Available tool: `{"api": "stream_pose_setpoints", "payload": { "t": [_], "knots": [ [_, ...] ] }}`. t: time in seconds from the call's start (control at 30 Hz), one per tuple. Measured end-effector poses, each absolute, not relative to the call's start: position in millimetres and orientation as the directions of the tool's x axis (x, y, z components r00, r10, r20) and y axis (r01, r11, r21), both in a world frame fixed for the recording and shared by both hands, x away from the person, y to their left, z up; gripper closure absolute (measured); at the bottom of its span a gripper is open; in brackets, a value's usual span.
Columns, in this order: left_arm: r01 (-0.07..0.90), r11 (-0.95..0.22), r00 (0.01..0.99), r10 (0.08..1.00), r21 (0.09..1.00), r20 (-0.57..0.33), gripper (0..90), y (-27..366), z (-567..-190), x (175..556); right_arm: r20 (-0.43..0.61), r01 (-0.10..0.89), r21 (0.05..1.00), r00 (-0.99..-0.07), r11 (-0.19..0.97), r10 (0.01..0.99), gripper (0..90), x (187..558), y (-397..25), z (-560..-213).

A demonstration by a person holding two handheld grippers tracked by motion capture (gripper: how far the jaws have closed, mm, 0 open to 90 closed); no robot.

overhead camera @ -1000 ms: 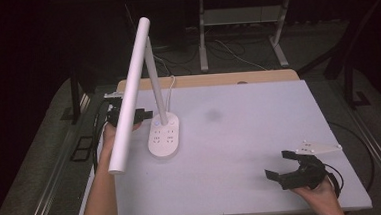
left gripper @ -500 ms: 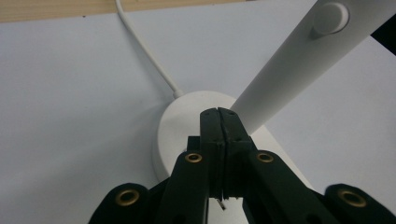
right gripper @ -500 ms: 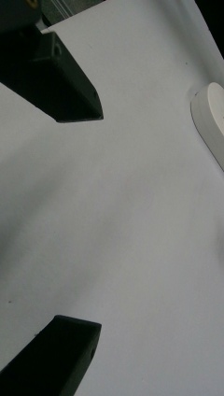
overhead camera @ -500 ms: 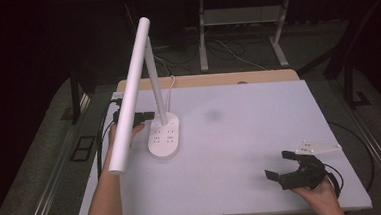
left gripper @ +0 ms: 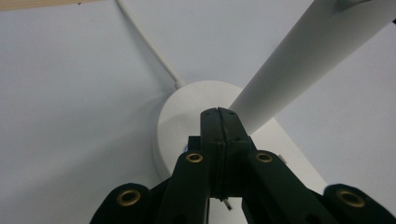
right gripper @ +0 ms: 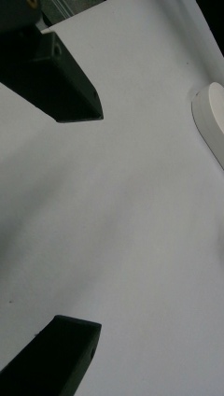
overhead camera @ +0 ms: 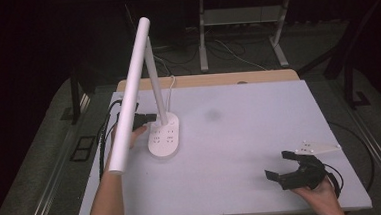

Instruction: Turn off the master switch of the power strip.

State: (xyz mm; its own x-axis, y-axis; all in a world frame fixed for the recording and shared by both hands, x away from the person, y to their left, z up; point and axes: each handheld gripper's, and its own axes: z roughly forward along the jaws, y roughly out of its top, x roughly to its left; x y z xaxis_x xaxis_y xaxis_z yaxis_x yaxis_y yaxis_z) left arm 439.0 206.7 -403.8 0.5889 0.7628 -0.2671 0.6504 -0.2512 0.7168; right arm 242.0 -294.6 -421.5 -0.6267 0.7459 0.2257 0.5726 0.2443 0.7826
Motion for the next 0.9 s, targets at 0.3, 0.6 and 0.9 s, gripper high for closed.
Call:
{"api": "stream_pose_setpoints", "payload": {
  "t": [0.3, 0.6, 0.9],
  "knots": [
    [0.66, -0.275, 0.588, 0.768, 0.699, -0.254, 90.0, 203.5, -409.0, 441.1, 0.222, 0.572, 0.782, -0.628, 0.249, 0.746, 0.2, 242.3, -294.5, -421.7],
    [0.673, -0.283, 0.58, 0.776, 0.684, -0.249, 90.0, 200.4, -414.2, 442.6, 0.221, 0.571, 0.781, -0.629, 0.251, 0.745, 0.2, 242.3, -294.6, -421.7],
    [0.686, -0.285, 0.564, 0.789, 0.67, -0.241, 90.0, 198.9, -419.0, 444.2, 0.222, 0.573, 0.781, -0.626, 0.248, 0.747, 0.2, 242.2, -295.0, -421.9]
  ]
}}
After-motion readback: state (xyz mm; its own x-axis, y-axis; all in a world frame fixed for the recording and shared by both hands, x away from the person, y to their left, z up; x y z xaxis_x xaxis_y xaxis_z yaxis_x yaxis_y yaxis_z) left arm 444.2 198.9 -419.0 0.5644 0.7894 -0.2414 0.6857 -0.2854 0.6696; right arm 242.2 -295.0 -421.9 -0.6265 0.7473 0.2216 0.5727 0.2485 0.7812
